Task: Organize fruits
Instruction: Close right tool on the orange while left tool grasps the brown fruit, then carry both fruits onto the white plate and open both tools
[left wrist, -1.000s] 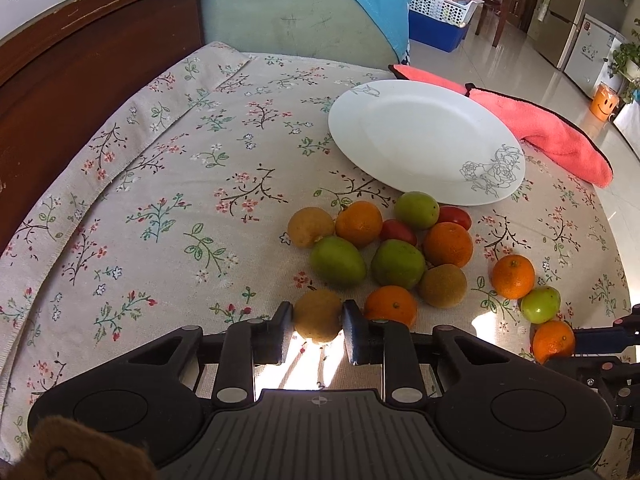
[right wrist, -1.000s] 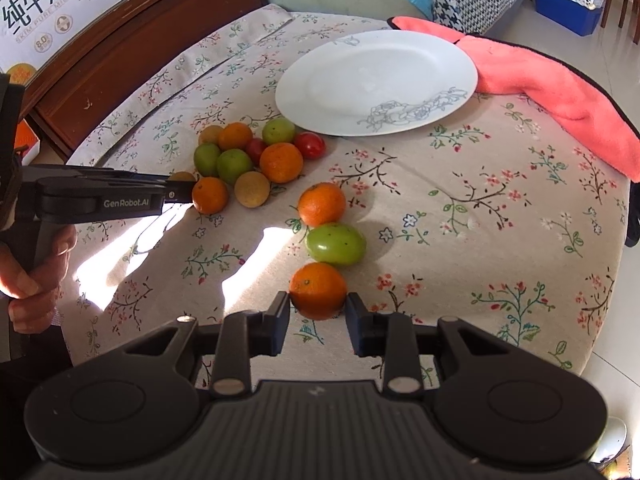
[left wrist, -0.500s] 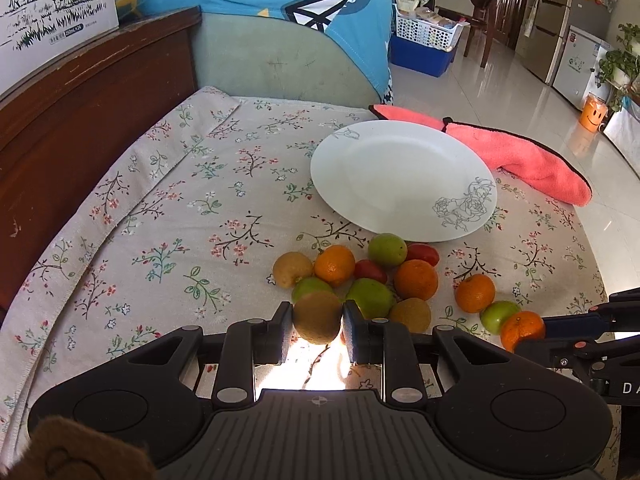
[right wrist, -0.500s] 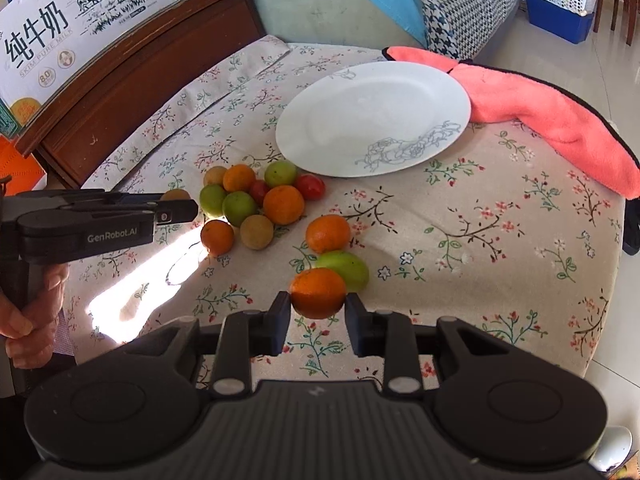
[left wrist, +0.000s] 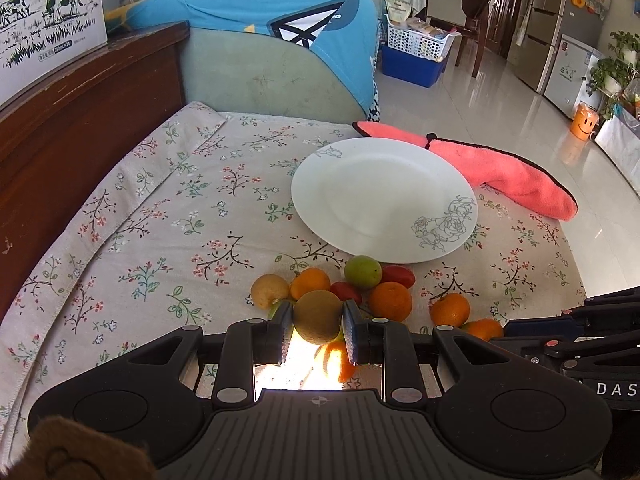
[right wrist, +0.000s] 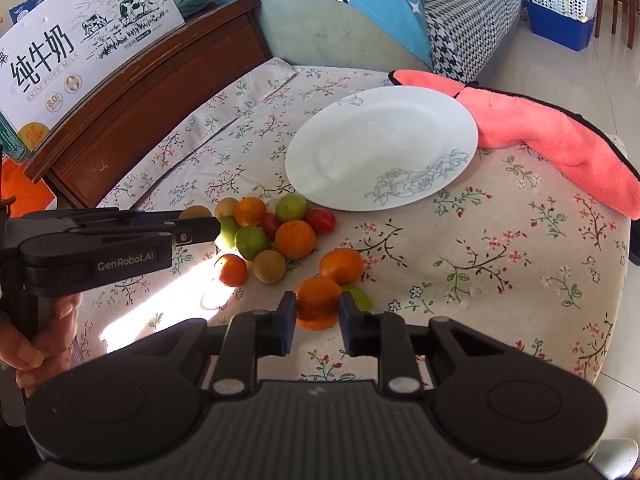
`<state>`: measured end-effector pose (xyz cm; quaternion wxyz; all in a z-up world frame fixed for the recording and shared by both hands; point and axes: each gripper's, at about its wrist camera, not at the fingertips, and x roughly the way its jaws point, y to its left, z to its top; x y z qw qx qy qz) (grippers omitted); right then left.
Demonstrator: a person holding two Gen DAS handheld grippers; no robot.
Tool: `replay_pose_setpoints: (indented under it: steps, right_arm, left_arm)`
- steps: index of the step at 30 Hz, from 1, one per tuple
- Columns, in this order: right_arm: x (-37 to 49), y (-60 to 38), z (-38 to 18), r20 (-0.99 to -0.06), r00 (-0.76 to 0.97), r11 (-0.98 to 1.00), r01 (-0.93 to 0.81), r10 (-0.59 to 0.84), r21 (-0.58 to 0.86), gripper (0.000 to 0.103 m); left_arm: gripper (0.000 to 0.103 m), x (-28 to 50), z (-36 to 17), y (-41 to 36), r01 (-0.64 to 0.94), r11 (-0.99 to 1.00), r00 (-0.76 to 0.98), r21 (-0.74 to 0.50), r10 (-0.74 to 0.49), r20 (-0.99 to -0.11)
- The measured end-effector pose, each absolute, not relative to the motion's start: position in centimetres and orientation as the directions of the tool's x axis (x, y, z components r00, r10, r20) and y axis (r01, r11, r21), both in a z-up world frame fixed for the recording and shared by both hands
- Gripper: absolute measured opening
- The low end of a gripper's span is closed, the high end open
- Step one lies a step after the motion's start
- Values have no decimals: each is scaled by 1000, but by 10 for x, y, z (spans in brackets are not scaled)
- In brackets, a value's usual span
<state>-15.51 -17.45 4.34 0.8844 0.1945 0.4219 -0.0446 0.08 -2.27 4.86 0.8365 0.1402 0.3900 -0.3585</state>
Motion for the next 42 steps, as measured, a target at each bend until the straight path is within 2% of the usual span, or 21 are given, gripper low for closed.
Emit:
replay_pose_setpoints:
  steps: [5,17,22,24,26,28,32,36,42]
  right_arm:
    - [-158,-172,35,-793,599,923,238,107,304,28]
    - [-154,-168,16,-837,537,921,266,104,285,30]
    - [-151,-167,15,-832,549,917,283,85,280,47]
    - [-150,-165,13,-832,550,917,286,80,277,47]
    - [-148,-160,13,-832,552,932,274,51,239,32]
    - [-147,-156,14,-837,546,942,259,39,212,31]
    - [-148,-156,20,-825,554,932,228,114,282,31]
    - [-150,-160,41,-776,620,930,205,118,304,31]
    - [-145,-187,66,-716,694,902,264,68,342,31]
  left_arm:
    - [24,3,49,-21,701,711,438,-56,-491,-753]
    - [24,2,49,-22,701,711,441,-47,-484,-756]
    - [24,1,48,-23,703,709,439,-45,-483,-757]
    - [24,1,48,-24,704,709,439,-43,-482,-758]
    - [24,1,49,-24,702,711,440,-46,-484,-757]
    - [24,1,51,-25,700,713,443,-49,-486,-754]
    - [24,1,55,-28,698,714,446,-52,-491,-748]
    - [24,4,64,-32,697,714,456,-61,-507,-731]
    - [24,10,73,-47,705,706,463,-63,-525,-714]
